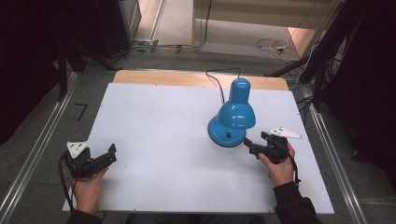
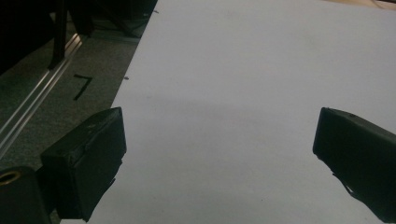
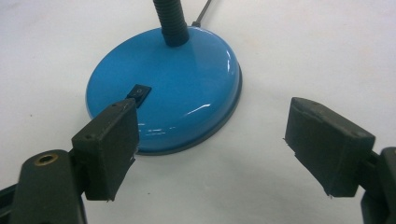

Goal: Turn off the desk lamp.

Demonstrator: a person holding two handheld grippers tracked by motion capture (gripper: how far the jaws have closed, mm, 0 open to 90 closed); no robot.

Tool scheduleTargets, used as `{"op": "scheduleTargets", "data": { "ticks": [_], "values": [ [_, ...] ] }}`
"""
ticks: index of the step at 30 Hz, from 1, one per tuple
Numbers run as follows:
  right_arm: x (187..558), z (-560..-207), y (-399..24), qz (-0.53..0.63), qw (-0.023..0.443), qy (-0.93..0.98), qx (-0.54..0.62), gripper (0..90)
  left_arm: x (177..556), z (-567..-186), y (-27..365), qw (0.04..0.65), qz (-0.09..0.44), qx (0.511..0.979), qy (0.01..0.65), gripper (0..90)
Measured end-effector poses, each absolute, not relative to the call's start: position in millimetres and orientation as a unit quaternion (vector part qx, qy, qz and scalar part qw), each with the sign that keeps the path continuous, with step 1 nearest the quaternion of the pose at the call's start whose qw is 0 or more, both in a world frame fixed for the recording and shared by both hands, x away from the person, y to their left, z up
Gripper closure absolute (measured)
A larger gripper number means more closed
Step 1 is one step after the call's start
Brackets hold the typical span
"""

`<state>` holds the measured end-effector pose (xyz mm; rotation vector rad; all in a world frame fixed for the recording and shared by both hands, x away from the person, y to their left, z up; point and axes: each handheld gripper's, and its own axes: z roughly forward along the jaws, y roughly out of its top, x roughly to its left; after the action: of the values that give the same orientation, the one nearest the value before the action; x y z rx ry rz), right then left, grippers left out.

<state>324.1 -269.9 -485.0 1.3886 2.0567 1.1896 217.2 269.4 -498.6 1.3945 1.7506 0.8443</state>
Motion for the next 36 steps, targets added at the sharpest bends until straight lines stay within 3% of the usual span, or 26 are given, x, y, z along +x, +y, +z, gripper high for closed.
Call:
{"op": "scheduleTargets", "data": {
  "ticks": [36],
  "values": [
    [310.3, -484.6, -303.0, 0.413, 0.207, 0.724, 0.512, 16.4, 219.8, -500.3, 267.5, 0.362, 0.325, 0.545, 0.683, 3.4]
  ]
}}
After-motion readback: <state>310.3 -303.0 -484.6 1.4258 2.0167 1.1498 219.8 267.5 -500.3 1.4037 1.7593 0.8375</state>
